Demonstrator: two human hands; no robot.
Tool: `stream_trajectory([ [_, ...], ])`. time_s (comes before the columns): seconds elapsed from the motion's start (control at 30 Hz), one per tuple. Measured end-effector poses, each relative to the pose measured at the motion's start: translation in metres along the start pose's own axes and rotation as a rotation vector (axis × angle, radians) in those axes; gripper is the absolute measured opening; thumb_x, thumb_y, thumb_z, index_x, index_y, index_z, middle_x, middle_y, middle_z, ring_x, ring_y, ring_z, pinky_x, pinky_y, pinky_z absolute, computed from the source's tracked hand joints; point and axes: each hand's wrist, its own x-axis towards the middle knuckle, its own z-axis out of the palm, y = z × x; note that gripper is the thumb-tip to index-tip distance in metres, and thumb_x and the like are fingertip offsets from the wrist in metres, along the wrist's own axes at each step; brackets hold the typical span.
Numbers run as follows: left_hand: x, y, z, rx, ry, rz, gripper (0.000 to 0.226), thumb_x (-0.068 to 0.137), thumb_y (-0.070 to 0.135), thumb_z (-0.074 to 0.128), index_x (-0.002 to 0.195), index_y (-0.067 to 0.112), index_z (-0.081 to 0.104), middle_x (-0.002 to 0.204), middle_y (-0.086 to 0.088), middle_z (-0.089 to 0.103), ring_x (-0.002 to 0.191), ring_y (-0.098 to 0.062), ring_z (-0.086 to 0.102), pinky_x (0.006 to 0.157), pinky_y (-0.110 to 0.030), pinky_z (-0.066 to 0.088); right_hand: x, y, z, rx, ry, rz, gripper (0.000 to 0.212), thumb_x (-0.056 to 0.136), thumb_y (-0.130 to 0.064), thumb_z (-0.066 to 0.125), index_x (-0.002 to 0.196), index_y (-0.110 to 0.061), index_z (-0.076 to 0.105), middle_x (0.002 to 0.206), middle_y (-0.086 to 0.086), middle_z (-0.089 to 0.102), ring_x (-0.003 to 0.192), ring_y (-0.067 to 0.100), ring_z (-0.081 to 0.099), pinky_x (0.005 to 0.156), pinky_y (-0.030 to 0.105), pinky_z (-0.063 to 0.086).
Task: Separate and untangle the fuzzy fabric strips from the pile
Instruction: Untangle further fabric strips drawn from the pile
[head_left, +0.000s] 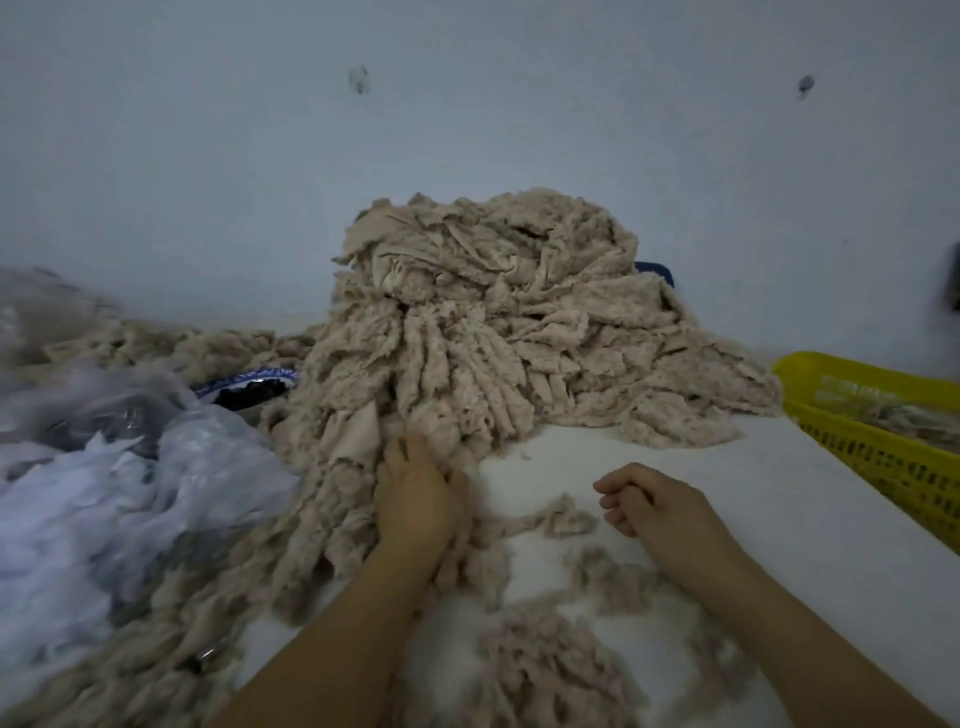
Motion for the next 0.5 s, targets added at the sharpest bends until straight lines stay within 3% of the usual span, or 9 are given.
stream_trajectory([
  [0.07, 0.002, -0.010, -0.006, -0.172, -0.022, -0.024, 0.043, 0.099, 0.027, 0.052, 0.135, 0.004, 0.045, 0.138, -0.020, 0.046, 0.120, -0.035, 0.051, 0.098, -0.039, 0.045, -0.002, -0.007, 0.010, -0.059, -0.057, 0.011, 0.033, 0.101, -0.009, 0.041, 0.090, -0.026, 0.068, 0.094, -0.005, 0.069, 0.085, 0.007, 0.066, 0.081, 0.027, 0.055],
  [0.13, -0.003, -0.011, -0.015, -0.360, 0.014, 0.014, 0.018, 0.100, 0.022, 0.049, 0.109, 0.008, 0.057, 0.114, -0.017, 0.062, 0.093, -0.028, 0.060, 0.081, -0.035, 0.049, -0.005, -0.015, 0.020, -0.083, -0.083, 0.002, 0.033, 0.102, -0.009, 0.042, 0.090, -0.026, 0.068, 0.093, -0.006, 0.069, 0.084, 0.007, 0.066, 0.081, 0.026, 0.055],
  [0.23, -0.026, 0.000, -0.025, -0.286, 0.027, 0.221, 0.015, 0.100, 0.024, 0.047, 0.102, 0.014, 0.058, 0.100, -0.008, 0.064, 0.085, -0.023, 0.058, 0.074, -0.035, 0.048, -0.010, -0.032, 0.039, 0.132, -0.073, 0.053, 0.031, 0.102, -0.012, 0.043, 0.092, -0.022, 0.070, 0.093, 0.001, 0.072, 0.078, 0.007, 0.068, 0.069, 0.018, 0.054],
  [0.3, -0.048, 0.009, -0.022, -0.195, 0.005, 0.362, 0.016, 0.098, 0.028, 0.047, 0.092, 0.015, 0.054, 0.089, -0.003, 0.060, 0.083, -0.025, 0.059, 0.072, -0.038, 0.048, -0.012, -0.043, 0.056, 0.359, -0.110, 0.187, 0.024, 0.102, -0.026, 0.048, 0.099, -0.018, 0.071, 0.101, 0.006, 0.073, 0.089, 0.014, 0.070, 0.080, 0.027, 0.056],
  [0.37, -0.069, 0.016, -0.012, -0.118, -0.074, 0.467, 0.016, 0.098, 0.032, 0.047, 0.094, 0.018, 0.053, 0.089, 0.001, 0.060, 0.087, -0.025, 0.061, 0.069, -0.034, 0.044, -0.014, -0.051, 0.068, 0.478, -0.189, 0.304, 0.035, 0.099, -0.045, 0.050, 0.103, -0.016, 0.071, 0.105, 0.005, 0.074, 0.098, 0.018, 0.069, 0.090, 0.035, 0.053],
  [0.4, -0.076, 0.018, -0.009, -0.098, -0.118, 0.501, 0.018, 0.098, 0.032, 0.046, 0.104, 0.018, 0.056, 0.096, 0.000, 0.064, 0.090, -0.024, 0.063, 0.070, -0.033, 0.044, -0.015, -0.054, 0.072, 0.496, -0.218, 0.334, 0.038, 0.098, -0.049, 0.051, 0.102, -0.016, 0.071, 0.104, 0.004, 0.074, 0.099, 0.016, 0.068, 0.089, 0.033, 0.052],
  [0.47, -0.081, 0.018, -0.009, -0.077, -0.156, 0.571, 0.027, 0.099, 0.031, 0.046, 0.120, 0.017, 0.055, 0.107, -0.004, 0.065, 0.093, -0.025, 0.063, 0.074, -0.034, 0.049, -0.014, -0.059, 0.076, 0.570, -0.196, 0.396, 0.031, 0.098, -0.043, 0.055, 0.096, -0.017, 0.072, 0.100, 0.004, 0.074, 0.093, 0.015, 0.068, 0.079, 0.029, 0.051],
  [0.5, -0.082, 0.018, -0.010, -0.076, -0.157, 0.614, 0.025, 0.098, 0.030, 0.046, 0.117, 0.015, 0.055, 0.105, -0.005, 0.065, 0.090, -0.025, 0.062, 0.073, -0.037, 0.050, -0.013, -0.060, 0.076, 0.616, -0.163, 0.445, 0.028, 0.096, -0.038, 0.059, 0.089, -0.013, 0.071, 0.094, 0.005, 0.074, 0.087, 0.017, 0.069, 0.074, 0.030, 0.052],
])
